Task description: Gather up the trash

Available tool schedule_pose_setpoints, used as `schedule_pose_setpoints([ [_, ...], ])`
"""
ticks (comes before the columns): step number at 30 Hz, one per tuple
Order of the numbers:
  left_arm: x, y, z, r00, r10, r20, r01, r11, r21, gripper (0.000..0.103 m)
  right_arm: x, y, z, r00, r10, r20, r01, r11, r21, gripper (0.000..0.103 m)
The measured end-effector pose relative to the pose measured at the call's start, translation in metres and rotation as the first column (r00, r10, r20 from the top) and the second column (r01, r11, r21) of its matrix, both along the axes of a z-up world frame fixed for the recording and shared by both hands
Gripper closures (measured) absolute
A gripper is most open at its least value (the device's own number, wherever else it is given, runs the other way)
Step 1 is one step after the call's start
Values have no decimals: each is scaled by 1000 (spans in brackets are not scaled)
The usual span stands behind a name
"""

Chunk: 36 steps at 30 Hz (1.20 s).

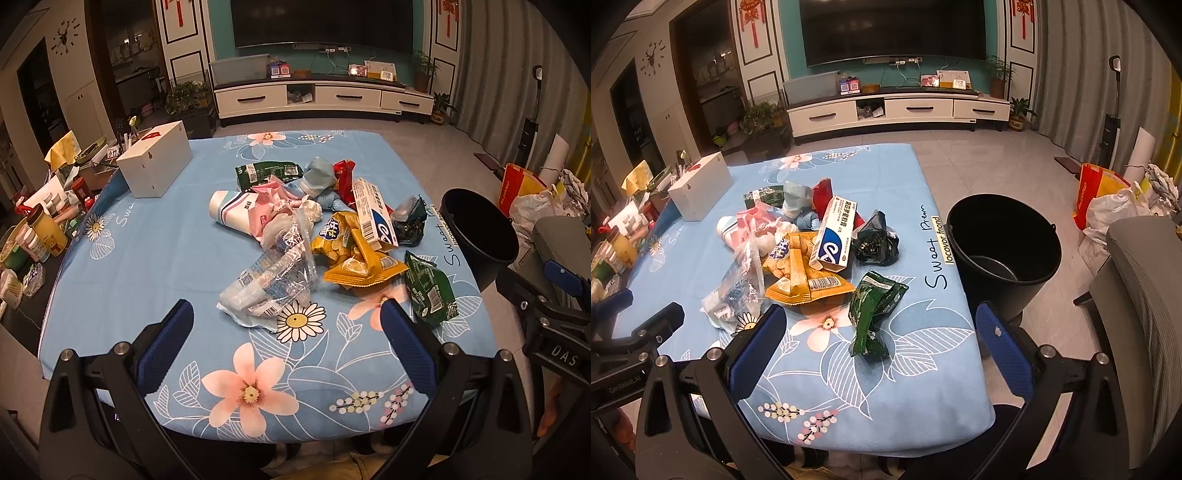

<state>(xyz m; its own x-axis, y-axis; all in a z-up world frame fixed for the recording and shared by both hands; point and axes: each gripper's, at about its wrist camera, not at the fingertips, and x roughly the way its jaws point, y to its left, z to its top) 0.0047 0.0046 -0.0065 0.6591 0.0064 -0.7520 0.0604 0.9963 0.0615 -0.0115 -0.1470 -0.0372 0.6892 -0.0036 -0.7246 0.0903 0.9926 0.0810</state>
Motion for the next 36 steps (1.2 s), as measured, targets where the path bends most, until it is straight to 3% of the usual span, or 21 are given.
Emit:
schedule_pose_setpoints([
  [36,1,1,-1,1000,3,-5,-3,1000,-24,3,-1,-11,-6,1000,-20,-7,20,1000,21,3],
])
